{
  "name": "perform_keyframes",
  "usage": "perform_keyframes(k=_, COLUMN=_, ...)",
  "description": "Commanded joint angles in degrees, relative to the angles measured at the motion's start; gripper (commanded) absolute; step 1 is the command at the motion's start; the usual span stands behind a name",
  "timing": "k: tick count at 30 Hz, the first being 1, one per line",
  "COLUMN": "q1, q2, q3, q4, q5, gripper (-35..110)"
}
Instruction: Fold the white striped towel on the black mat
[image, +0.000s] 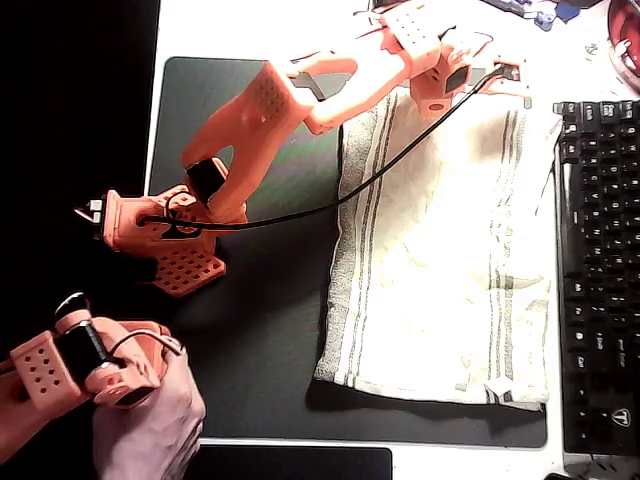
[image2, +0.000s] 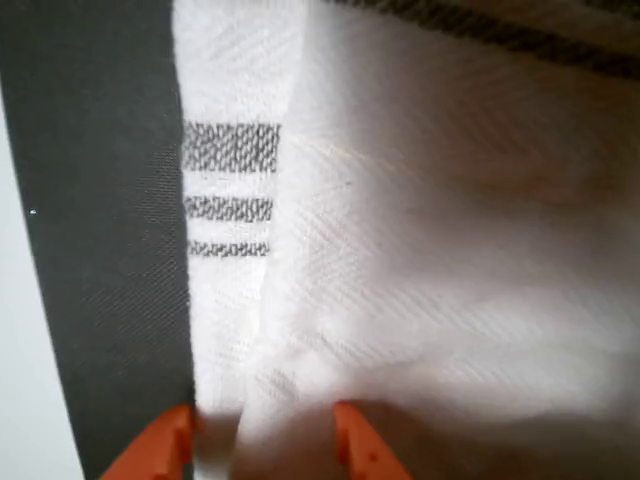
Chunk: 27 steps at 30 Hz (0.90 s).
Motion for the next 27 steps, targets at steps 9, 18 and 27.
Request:
perform_keyframes(k=9, q1=-2.20, q2=-2.64, q3=-3.78, q4=1.41, q5=-0.35, gripper=0)
perform_keyframes(k=18, q1=4.22, q2=15.12, q3=4.57, q4=7.03, q5=-2.55, gripper=0)
perform_keyframes(k=27, q1=4.22, q2=38.67, q3=10.20, q4=14.33, q5=-7.03, gripper=0)
